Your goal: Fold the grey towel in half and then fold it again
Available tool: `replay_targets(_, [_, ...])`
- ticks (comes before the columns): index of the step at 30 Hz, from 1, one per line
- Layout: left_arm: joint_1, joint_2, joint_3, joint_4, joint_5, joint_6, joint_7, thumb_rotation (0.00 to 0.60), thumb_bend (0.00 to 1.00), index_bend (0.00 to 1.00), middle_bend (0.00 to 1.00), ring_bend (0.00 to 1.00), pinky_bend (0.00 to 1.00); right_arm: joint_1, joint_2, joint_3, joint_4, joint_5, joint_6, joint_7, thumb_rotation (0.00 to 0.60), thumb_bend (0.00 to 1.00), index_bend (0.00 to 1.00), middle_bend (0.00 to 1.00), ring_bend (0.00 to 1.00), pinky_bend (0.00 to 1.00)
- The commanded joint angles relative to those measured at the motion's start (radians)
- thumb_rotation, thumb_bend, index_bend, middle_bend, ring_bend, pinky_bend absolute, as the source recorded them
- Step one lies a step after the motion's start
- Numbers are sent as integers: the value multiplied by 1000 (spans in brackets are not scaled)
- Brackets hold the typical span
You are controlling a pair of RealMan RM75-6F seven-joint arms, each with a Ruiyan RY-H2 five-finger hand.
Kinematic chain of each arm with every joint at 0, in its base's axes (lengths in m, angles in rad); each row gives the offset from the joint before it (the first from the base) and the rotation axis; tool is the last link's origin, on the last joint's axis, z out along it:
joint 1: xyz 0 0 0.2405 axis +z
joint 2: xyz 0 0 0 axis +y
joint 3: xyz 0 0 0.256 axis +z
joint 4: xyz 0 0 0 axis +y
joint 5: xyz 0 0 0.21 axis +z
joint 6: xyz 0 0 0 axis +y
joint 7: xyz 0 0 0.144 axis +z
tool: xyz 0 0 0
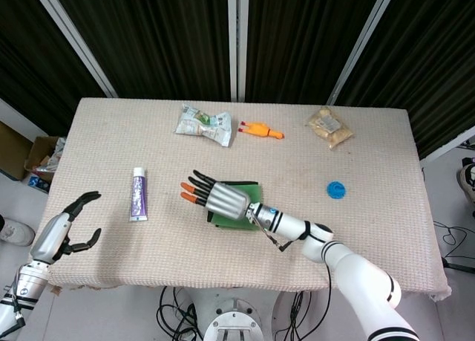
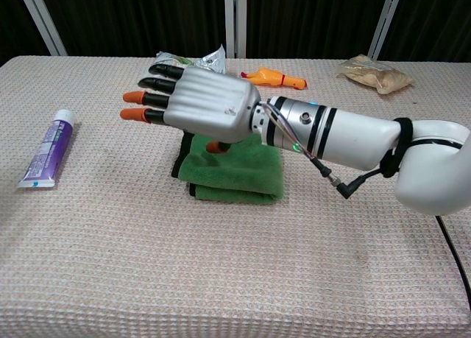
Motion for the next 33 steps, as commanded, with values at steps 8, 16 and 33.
replay_targets(8, [20, -31, -40, 35, -73, 52, 224, 600, 388, 152, 96, 122, 134, -270, 357, 78, -482, 129, 268, -123, 600, 194, 39, 122, 5, 3])
replay_targets(16, [35, -123, -81, 106, -146, 129, 607, 600, 349, 184, 108, 122, 134, -563, 727, 10, -987, 273, 381, -67, 600, 262, 276, 215, 92, 58])
replay_targets(33, [144, -147, -27, 70, -32, 288, 601, 600, 205, 184, 108, 121, 132, -887, 940, -132, -1080, 217, 457, 291, 600, 274, 0, 18, 0, 0])
